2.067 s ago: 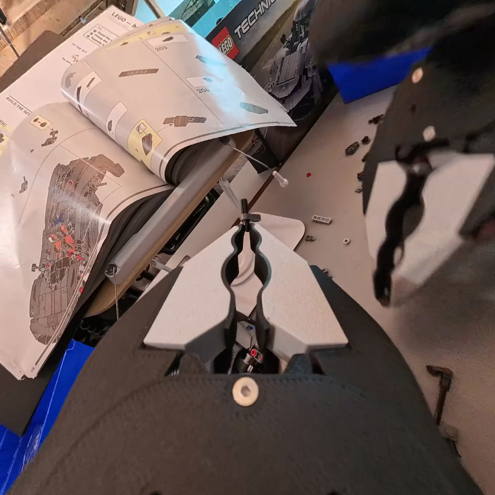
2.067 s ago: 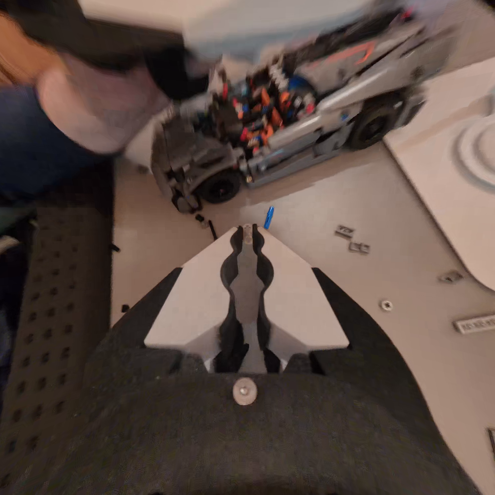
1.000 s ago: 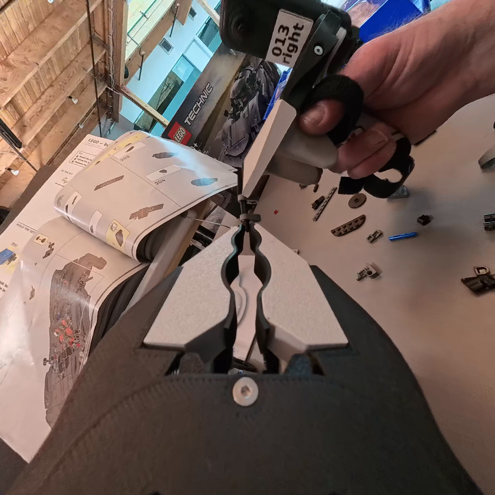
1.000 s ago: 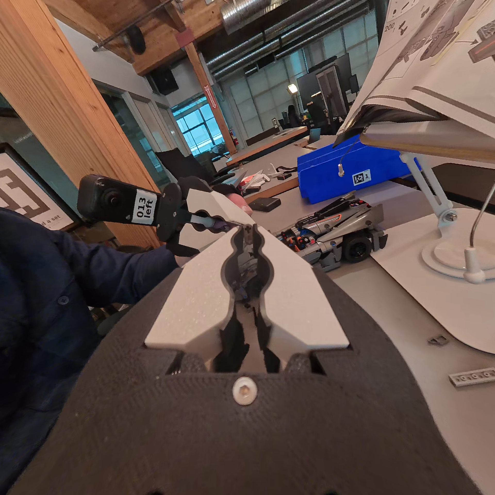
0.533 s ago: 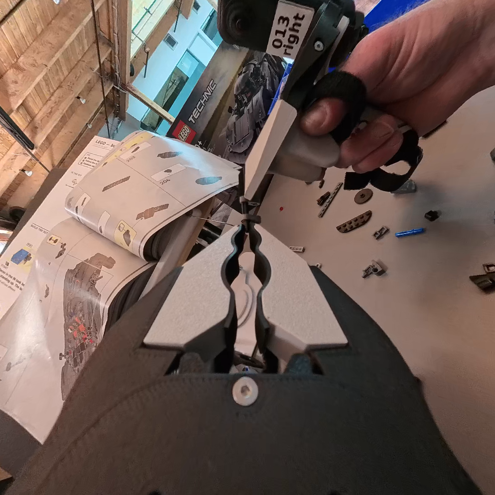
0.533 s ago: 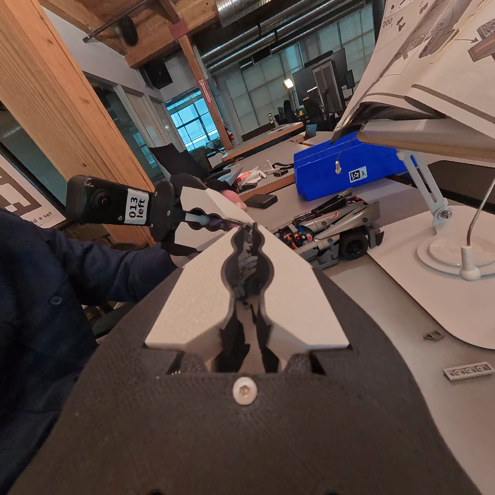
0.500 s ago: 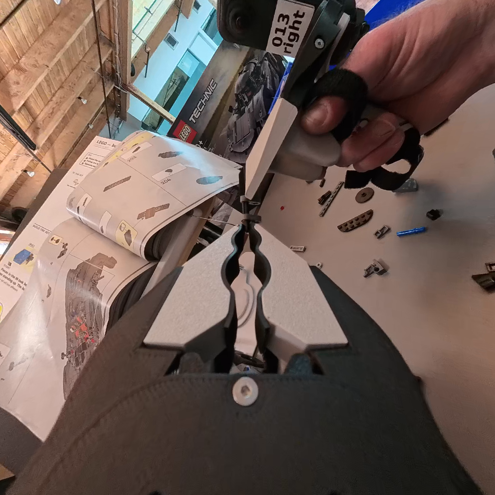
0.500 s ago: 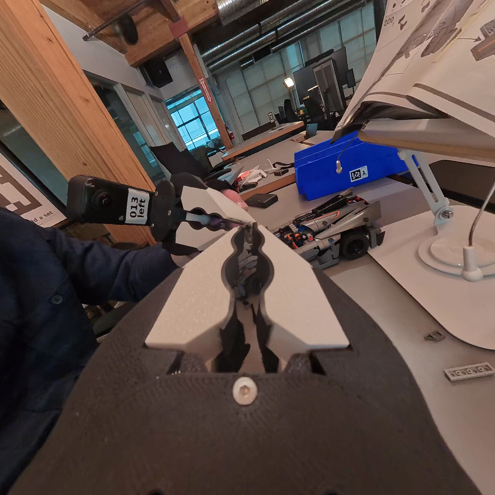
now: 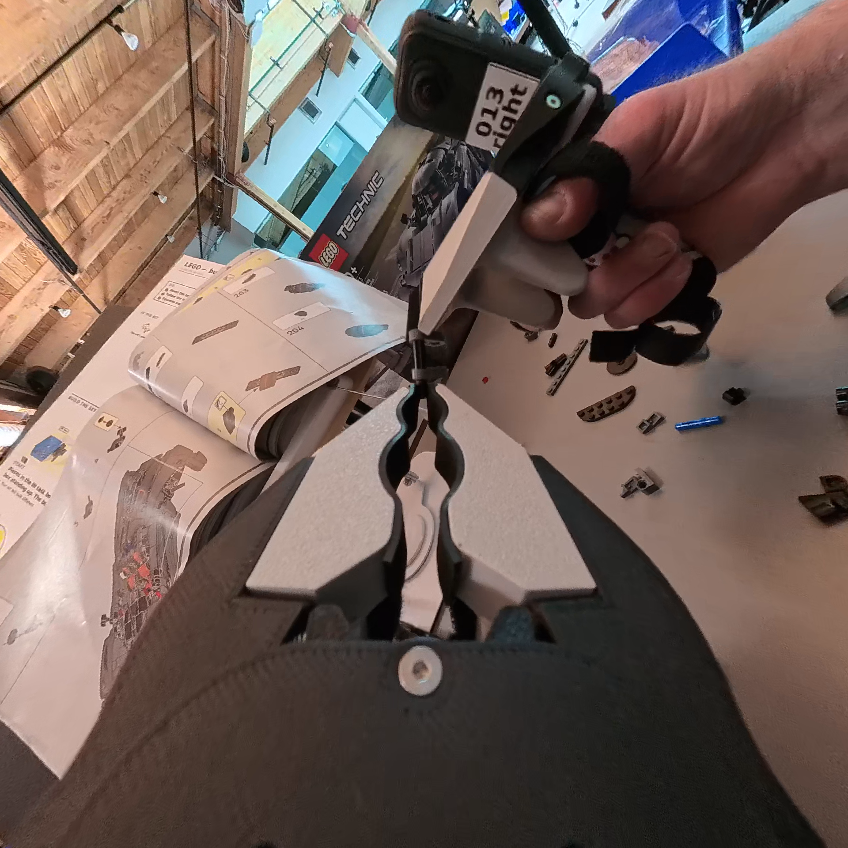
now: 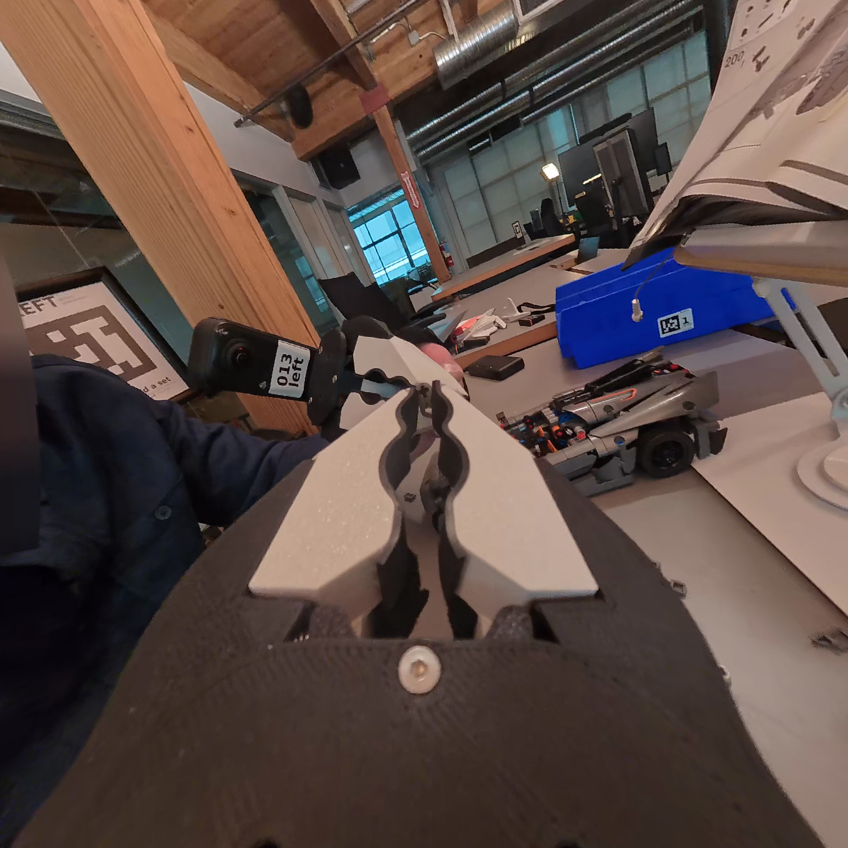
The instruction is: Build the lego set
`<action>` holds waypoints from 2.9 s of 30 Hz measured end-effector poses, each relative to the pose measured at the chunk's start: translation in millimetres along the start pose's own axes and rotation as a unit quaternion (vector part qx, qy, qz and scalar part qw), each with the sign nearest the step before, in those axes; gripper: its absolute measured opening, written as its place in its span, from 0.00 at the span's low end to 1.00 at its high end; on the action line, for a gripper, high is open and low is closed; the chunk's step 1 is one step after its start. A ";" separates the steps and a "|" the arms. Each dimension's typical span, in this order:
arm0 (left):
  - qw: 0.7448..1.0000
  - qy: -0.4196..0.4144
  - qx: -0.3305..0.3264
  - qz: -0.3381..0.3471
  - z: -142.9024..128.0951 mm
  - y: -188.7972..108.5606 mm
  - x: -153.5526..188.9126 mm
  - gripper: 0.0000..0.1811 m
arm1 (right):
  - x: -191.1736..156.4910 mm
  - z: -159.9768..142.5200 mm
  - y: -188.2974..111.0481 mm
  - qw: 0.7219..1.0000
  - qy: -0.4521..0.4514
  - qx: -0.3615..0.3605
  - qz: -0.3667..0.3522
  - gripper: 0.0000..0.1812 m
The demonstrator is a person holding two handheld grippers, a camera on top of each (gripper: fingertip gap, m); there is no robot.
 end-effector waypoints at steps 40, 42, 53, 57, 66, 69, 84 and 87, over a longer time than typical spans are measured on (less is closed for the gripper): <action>0.999 -0.023 -0.036 0.007 -8.9 0.9 -2.8 0.00 | 8.9 -3.3 4.9 0.998 -0.038 0.016 -0.042 0.02; 0.999 -0.025 -0.034 0.007 -8.4 0.9 -3.0 0.00 | 8.7 -3.0 4.8 0.998 -0.043 0.018 -0.044 0.02; 0.999 -0.034 -0.036 0.011 -8.9 0.6 -4.2 0.00 | 5.5 -1.3 8.8 0.994 -0.086 0.025 -0.070 0.02; 0.999 -0.027 -0.045 0.013 -11.3 1.1 -4.5 0.00 | 8.9 -3.0 8.0 0.993 -0.088 0.011 -0.080 0.02; 0.996 0.031 -0.079 0.035 -14.4 0.2 -5.4 0.00 | 11.2 -6.5 8.9 0.989 -0.102 -0.012 -0.107 0.02; 0.995 0.032 -0.085 0.034 -17.0 0.8 -4.5 0.00 | 13.5 -8.6 9.4 0.988 -0.103 -0.020 -0.114 0.02; 0.997 0.029 -0.055 0.046 -13.5 -0.3 -8.1 0.00 | 8.4 -3.4 10.6 0.984 -0.126 -0.016 -0.126 0.02; 0.998 0.024 -0.023 0.049 -9.2 -2.4 -10.1 0.01 | 5.2 0.8 10.3 0.980 -0.145 -0.008 -0.133 0.02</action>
Point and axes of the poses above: each gripper's, where its closed fingertips meet, y out along the fingers, z out of its top, x = y × z across the jaws, the point moved 1 cm from there along -y, back along the fingers, and after that the axes turned 7 degrees about -z, right-handed, at the moved point
